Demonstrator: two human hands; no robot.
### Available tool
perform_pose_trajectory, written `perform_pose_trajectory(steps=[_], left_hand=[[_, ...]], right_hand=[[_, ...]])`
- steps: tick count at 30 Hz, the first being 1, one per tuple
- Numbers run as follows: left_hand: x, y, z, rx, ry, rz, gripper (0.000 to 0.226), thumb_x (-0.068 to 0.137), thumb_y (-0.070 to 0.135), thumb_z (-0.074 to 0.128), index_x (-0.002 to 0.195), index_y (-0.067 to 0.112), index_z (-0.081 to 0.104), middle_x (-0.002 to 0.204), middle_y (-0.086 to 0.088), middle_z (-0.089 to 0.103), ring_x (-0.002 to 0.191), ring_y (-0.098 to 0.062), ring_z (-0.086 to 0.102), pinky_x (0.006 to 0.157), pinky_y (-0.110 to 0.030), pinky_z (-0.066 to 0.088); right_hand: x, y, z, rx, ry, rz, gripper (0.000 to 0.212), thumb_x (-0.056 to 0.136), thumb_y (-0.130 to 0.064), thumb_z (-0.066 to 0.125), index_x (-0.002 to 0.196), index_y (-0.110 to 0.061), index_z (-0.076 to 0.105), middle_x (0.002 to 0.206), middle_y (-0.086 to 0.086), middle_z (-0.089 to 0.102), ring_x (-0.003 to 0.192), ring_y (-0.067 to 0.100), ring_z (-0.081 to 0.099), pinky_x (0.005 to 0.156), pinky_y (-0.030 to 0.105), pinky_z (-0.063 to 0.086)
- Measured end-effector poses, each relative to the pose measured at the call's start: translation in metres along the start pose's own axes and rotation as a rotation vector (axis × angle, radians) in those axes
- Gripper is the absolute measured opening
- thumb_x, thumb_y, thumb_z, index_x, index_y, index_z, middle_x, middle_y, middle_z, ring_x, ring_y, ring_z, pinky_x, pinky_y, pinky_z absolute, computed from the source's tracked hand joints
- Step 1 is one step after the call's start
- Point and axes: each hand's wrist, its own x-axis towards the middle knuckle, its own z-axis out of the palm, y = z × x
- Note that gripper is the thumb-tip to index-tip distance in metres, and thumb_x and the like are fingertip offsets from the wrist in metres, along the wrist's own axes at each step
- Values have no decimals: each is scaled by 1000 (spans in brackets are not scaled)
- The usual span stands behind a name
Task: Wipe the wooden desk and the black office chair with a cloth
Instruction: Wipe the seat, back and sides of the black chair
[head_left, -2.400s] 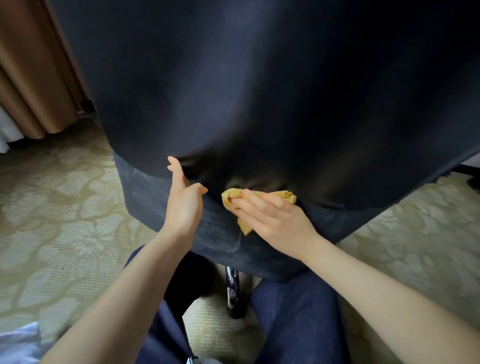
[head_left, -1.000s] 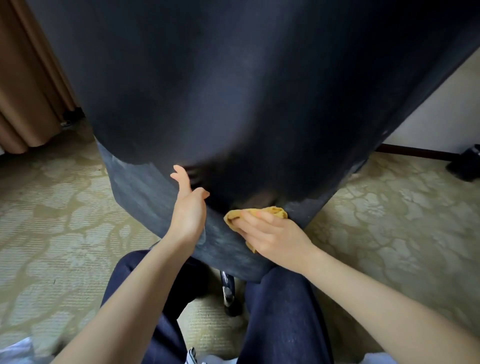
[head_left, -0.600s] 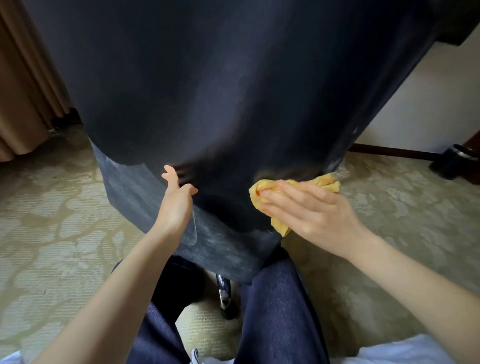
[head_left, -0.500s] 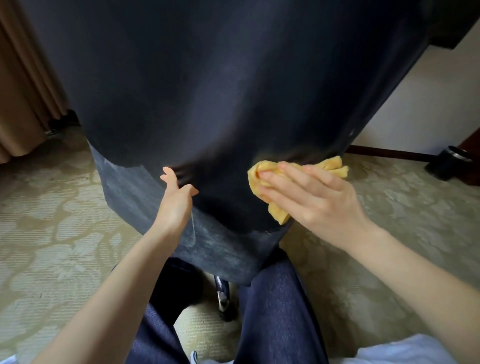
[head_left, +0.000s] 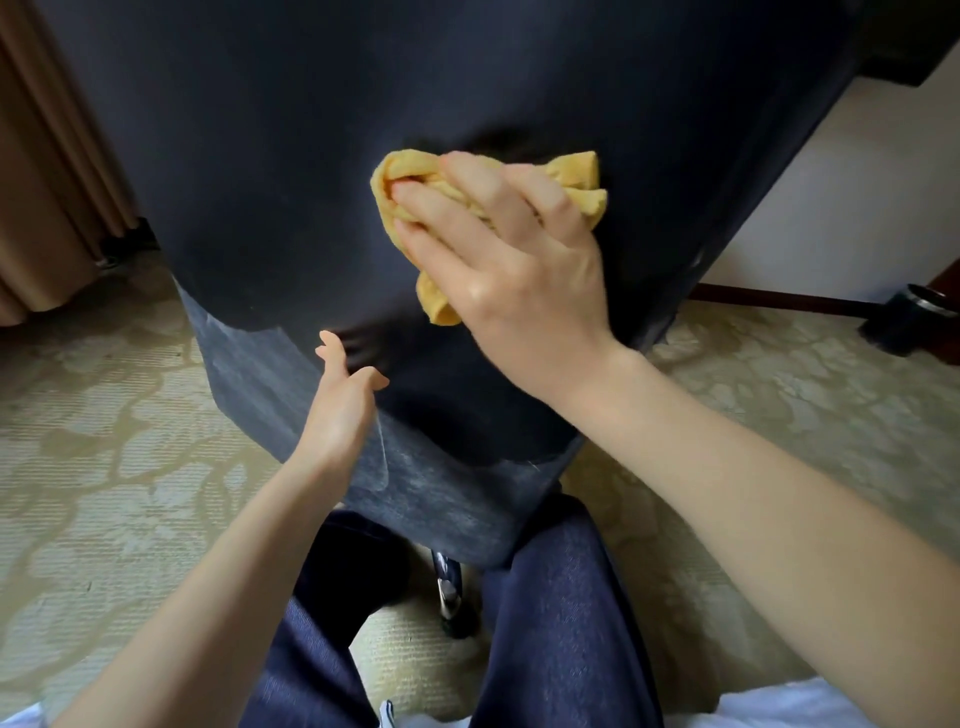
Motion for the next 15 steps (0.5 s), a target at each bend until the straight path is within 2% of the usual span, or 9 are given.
perform_pose_trajectory(steps=[3,7,9,11,13,15], left_hand=[[3,-1,-2,-27,5,-10,77,88,9,39,151,32,2,158,13,6,143,-11,15,110,-28,16],[2,-3,-8,1,-20,5,74,84,8,40,150,31,16,156,6,21,140,-15,26,115,-39,21],[0,-1,-8,-37,-16,-9,74,85,7,39,150,34,15,156,11,20,141,-12,23,116,-39,19],[1,4,-8,-84,0,-28,73,85,6,36,150,34,16,155,12,22,142,-13,22,117,-39,17],[0,8,-6,-89,-14,-37,73,86,4,34,150,32,16,155,10,21,142,-14,20,117,-36,16],[-3,11,-5,-83,-16,-32,73,86,1,33,151,27,12,156,10,13,141,-9,16,114,-30,15]], right_hand=[[-6,-18,15,38,-53,-13,23,90,-10,57,103,-17,74,109,-7,70,107,15,64,97,31,38],[-46,-56,38,117,-272,-34,29,93,-11,48,112,-15,70,118,-2,66,112,20,60,99,36,44],[-74,-78,45,177,-409,-16,23,86,-17,60,105,-19,73,110,-5,67,104,17,63,95,32,44],[-103,-97,46,208,-583,-62,22,77,-27,66,98,-27,74,97,-13,65,92,10,61,87,27,34],[-135,-111,42,158,-773,-194,26,72,-37,67,97,-30,73,96,-18,60,94,4,55,89,30,26],[-161,-114,37,166,-826,-232,32,67,-40,73,97,-29,75,99,-19,61,100,4,51,95,30,24]])
